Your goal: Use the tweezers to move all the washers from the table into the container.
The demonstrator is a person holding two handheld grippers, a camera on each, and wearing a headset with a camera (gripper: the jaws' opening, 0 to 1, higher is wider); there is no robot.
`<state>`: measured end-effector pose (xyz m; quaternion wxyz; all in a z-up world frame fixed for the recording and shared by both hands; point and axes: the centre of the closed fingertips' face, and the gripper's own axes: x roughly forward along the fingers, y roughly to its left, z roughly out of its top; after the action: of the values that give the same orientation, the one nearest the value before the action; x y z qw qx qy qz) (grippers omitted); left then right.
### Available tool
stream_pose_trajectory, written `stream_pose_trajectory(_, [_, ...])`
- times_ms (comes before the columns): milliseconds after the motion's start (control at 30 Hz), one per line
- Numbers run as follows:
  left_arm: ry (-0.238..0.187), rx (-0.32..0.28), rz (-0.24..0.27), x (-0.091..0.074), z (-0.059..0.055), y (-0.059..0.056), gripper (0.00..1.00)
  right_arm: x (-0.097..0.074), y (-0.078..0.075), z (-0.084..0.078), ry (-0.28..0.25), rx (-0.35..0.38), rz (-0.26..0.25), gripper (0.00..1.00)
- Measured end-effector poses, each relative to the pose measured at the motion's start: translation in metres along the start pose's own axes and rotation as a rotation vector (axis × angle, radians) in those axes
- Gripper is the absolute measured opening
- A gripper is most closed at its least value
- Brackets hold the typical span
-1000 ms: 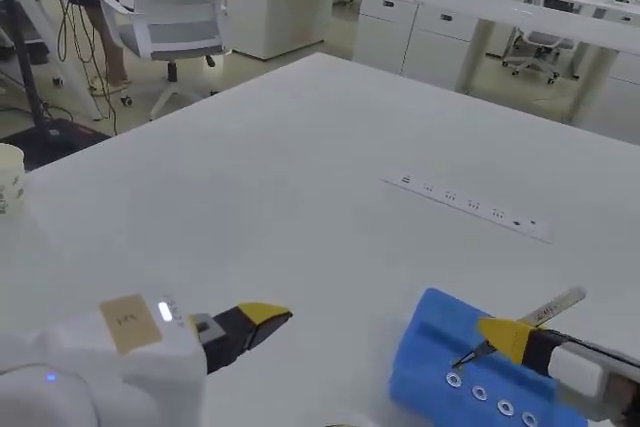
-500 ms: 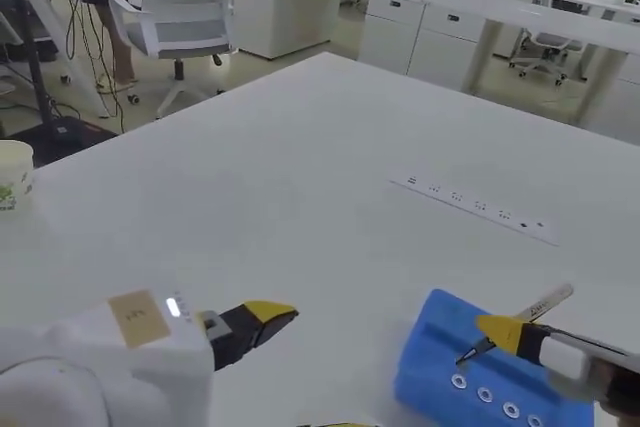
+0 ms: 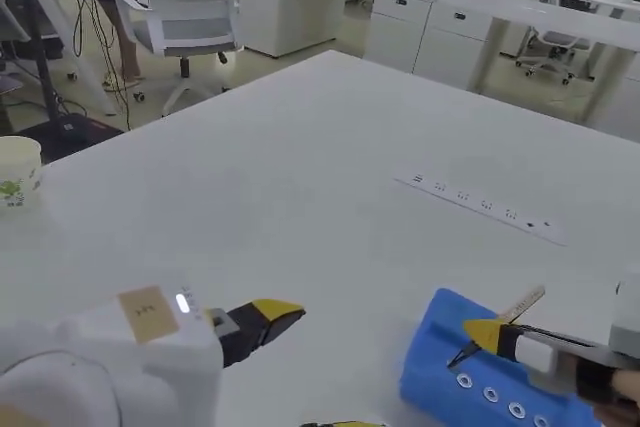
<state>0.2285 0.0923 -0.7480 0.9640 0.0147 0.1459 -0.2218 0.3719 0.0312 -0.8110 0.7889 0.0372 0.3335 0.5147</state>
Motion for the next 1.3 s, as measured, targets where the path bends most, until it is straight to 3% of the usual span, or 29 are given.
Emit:
stream_pose_trajectory(800, [0.014,0.002,-0.015,0.001,-0.002,-0.003,0.59,0.020,-0.013,-0.009,0.046,-0.039,-0.011,0.03])
stream_pose_trajectory(1067, [0.027,-0.005,-0.039,0.003,-0.004,-0.007,0.59,0.022,-0.010,-0.008,0.040,-0.068,-0.004,0.04])
stream_pose_trajectory(1300, [0.045,-0.001,-0.078,0.005,-0.006,-0.015,0.59,0.006,0.001,0.006,-0.016,-0.087,0.000,0.04])
